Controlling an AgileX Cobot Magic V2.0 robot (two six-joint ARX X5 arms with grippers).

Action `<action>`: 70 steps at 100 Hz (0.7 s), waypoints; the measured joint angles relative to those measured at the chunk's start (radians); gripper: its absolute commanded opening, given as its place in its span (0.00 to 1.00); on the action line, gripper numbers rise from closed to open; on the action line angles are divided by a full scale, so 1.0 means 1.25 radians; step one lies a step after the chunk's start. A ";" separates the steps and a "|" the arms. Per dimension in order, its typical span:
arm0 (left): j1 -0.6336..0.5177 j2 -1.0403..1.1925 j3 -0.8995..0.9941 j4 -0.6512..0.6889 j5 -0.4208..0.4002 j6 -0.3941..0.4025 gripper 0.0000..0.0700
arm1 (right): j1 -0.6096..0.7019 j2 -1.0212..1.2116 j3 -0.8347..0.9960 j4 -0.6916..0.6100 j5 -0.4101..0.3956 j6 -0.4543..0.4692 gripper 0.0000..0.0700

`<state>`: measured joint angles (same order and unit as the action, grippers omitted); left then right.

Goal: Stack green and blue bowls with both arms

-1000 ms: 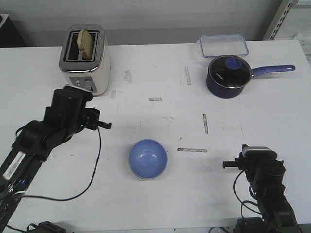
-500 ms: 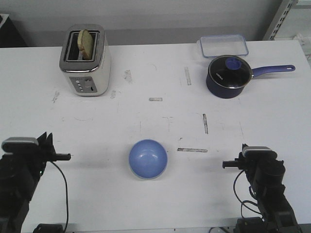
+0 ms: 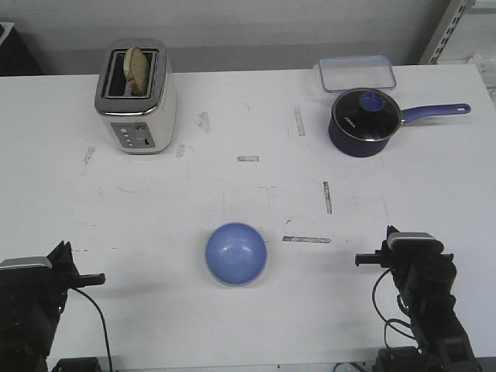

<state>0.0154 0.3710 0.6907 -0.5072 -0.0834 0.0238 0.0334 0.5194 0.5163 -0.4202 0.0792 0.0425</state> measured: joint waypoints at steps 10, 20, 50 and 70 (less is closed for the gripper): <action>0.000 -0.011 0.000 0.001 0.000 0.000 0.00 | 0.000 0.000 0.000 0.000 0.000 0.000 0.00; 0.000 -0.017 0.000 0.002 0.000 0.000 0.00 | 0.000 0.000 0.000 0.000 0.000 0.000 0.00; 0.000 -0.016 0.000 0.002 0.000 0.000 0.00 | 0.000 0.000 0.000 0.047 0.000 0.006 0.00; 0.000 -0.016 0.000 0.002 0.000 0.000 0.00 | 0.000 0.000 0.000 0.081 0.000 0.006 0.00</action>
<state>0.0154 0.3504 0.6907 -0.5045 -0.0830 0.0235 0.0334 0.5194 0.5163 -0.3191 0.0792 0.0502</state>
